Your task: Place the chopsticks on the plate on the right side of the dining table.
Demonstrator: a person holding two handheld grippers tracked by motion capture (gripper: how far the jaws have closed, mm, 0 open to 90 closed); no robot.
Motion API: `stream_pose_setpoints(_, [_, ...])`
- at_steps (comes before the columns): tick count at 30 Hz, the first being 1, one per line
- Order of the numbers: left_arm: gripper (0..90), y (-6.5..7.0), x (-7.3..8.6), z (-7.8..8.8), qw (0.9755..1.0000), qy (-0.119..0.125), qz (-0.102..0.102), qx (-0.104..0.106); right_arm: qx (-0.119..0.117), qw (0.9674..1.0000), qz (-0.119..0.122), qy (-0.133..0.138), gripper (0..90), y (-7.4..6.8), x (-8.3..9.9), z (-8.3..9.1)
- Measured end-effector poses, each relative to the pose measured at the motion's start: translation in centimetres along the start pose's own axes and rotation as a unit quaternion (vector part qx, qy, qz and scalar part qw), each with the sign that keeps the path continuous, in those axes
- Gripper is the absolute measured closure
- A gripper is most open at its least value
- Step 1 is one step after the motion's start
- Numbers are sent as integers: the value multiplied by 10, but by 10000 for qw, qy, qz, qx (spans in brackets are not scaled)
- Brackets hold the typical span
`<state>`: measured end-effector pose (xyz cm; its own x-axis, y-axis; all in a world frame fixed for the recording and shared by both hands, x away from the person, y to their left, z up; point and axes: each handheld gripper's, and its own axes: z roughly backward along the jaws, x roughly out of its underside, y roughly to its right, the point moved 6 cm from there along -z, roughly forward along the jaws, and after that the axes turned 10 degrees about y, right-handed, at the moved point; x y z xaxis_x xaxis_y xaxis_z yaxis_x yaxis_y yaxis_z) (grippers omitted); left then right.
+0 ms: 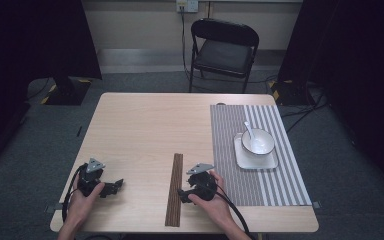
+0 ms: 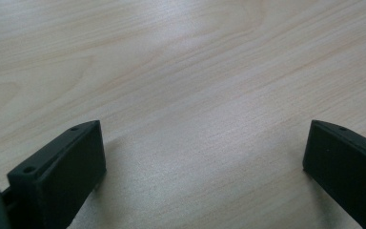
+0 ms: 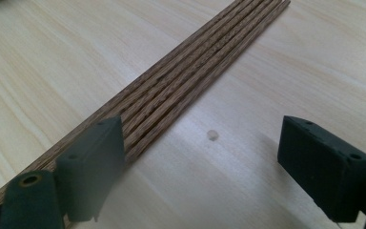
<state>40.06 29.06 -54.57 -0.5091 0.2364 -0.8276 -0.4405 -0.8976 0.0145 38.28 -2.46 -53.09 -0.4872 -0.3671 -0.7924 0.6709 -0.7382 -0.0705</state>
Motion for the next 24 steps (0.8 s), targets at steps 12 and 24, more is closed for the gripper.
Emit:
stream_pose_setpoints(12, [0, 0, 0, 0, 10000, 1, 2, 0, -7, 10000, 25, -33, 155, -4, 1, -3])
stream_pose_setpoints(24, [0, -1, 0, 0, 10000, -10, -30, 7, 139, 9998, 132, -108, 165, -4, 4, -3])
